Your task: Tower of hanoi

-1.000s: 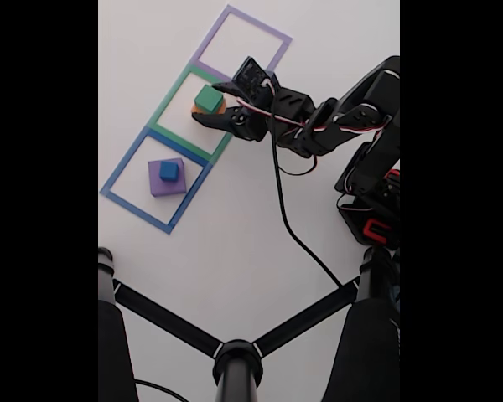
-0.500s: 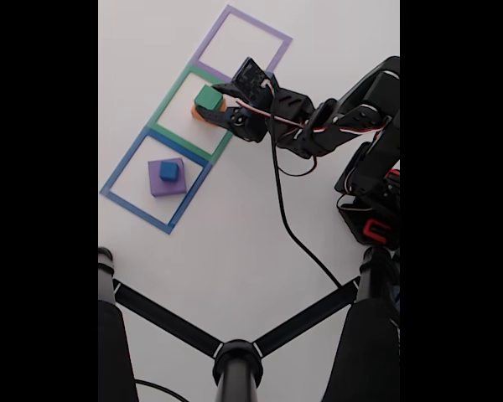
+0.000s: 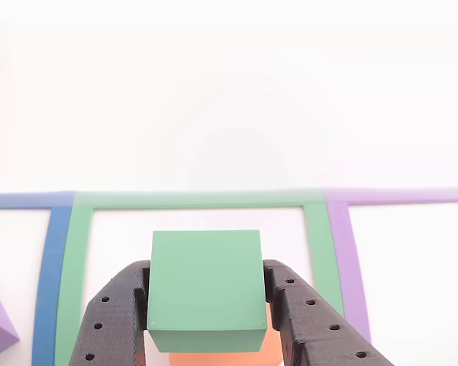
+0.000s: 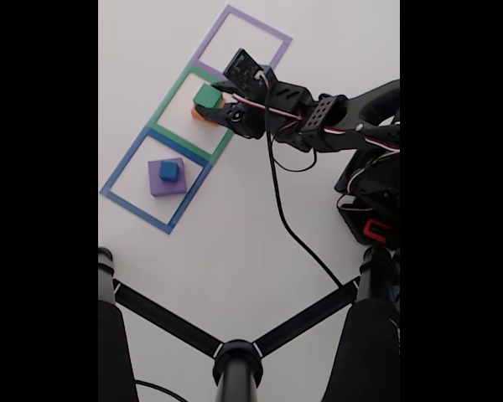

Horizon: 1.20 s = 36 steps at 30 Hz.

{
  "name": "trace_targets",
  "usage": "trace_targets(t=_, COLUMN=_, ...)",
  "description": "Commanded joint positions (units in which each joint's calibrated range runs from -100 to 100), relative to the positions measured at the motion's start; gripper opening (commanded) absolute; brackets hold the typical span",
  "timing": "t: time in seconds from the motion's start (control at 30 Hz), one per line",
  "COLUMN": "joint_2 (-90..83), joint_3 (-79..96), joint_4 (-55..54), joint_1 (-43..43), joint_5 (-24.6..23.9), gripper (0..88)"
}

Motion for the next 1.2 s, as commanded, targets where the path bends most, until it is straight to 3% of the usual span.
trace_targets(t=0.0, joint_2=-11.3, joint_3=-5.4, joint_4=14.0, joint_1=-0.1, joint_5=0.0, gripper=10.3)
trace_targets(t=0.23, joint_2=-22.1, joint_3=-19.0, joint_4=42.9, joint_1=1.6, joint_5=0.0, gripper=10.2)
trace_targets(t=0.47, joint_2=-24.7, joint_3=-48.2, joint_4=80.7, joint_1=5.8, joint_5=0.0, gripper=10.1)
trace_targets(t=0.7, joint_2=-23.0, joint_3=-74.5, joint_4=107.9, joint_1=8.2, joint_5=0.0, gripper=10.1)
trace_targets(t=0.93, joint_2=-21.8, joint_3=-89.2, joint_4=120.5, joint_1=8.3, joint_5=0.0, gripper=10.2)
trace_targets(t=1.17, joint_2=-22.3, joint_3=-84.2, joint_4=117.6, joint_1=11.1, joint_5=0.0, gripper=10.2)
